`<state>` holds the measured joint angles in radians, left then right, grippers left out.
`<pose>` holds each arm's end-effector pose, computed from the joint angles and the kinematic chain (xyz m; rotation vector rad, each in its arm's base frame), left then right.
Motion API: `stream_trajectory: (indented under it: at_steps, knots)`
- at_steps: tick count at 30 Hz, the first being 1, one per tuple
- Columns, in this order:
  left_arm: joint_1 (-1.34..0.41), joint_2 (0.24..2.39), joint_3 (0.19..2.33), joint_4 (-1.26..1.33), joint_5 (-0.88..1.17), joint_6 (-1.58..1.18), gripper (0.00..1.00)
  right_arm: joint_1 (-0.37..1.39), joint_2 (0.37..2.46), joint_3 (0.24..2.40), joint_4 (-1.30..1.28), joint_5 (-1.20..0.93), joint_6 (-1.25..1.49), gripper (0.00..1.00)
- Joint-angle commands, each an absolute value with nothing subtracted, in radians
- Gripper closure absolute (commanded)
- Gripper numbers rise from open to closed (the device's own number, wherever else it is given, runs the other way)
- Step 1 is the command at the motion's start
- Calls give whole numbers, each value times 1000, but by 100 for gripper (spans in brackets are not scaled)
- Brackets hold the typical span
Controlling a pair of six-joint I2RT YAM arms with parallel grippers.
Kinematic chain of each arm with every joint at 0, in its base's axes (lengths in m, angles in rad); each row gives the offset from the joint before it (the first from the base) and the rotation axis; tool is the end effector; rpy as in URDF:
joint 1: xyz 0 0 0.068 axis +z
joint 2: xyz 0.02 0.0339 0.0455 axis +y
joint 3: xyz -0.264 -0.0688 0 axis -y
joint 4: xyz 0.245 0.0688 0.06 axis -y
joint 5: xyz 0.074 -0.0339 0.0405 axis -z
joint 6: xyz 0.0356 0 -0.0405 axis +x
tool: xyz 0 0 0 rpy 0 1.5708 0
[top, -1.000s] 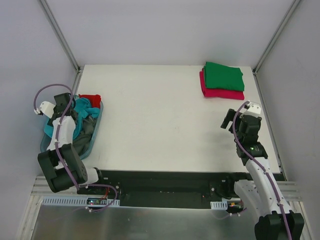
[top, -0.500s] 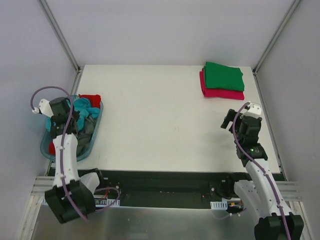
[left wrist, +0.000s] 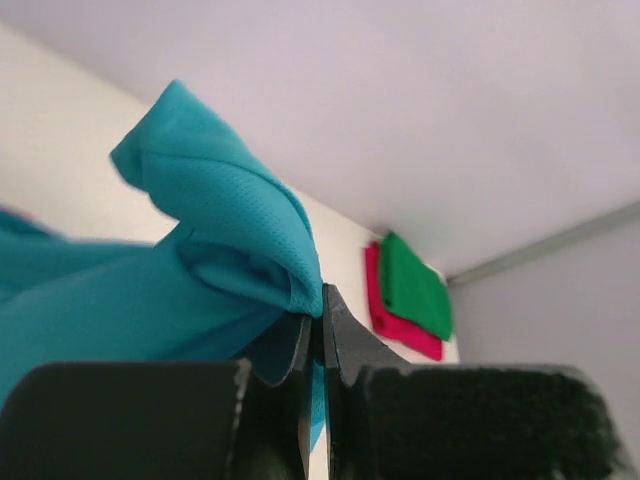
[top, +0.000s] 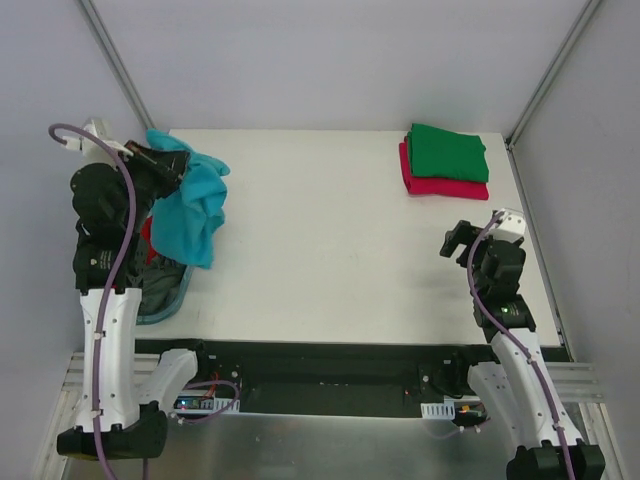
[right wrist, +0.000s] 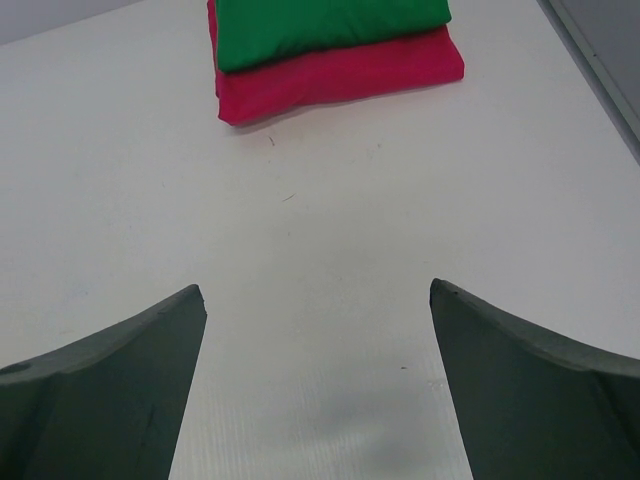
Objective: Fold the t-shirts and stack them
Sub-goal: Move the tshirt to the center of the board
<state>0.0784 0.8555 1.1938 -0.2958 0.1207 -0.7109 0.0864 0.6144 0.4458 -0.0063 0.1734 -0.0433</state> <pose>0.1671 0.0088 0.4553 -0.5075 1.4736 -0.5941 0.1632 0.0080 0.2647 0.0138 1.7445 -0.1197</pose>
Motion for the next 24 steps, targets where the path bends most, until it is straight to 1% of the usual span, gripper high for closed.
stream_trajectory:
  at_steps: [1,3,9,13,15,17,19,24]
  knots:
    - [9,942,1412,-248,398,-678,100,81,589,445,58,134,-21,4]
    - [-56,995,1482,-248,440,-672,100,81,581,445,60,123,-18,4]
    - [-282,1168,1647,-255,394,-569,100,83,551,431,83,98,-17,4]
    - [-408,1285,1768,-261,462,-539,100,81,525,413,100,101,-23,4]
    - [-509,1343,1828,-261,476,-505,100,81,519,410,106,106,-25,4]
    - [-572,1397,1877,-264,495,-462,100,81,522,400,124,101,-18,4]
    - [-609,1443,1914,-265,512,-459,100,81,526,393,143,81,-18,4]
    - [-644,1525,1974,-268,670,-469,100,83,538,399,135,95,-26,4]
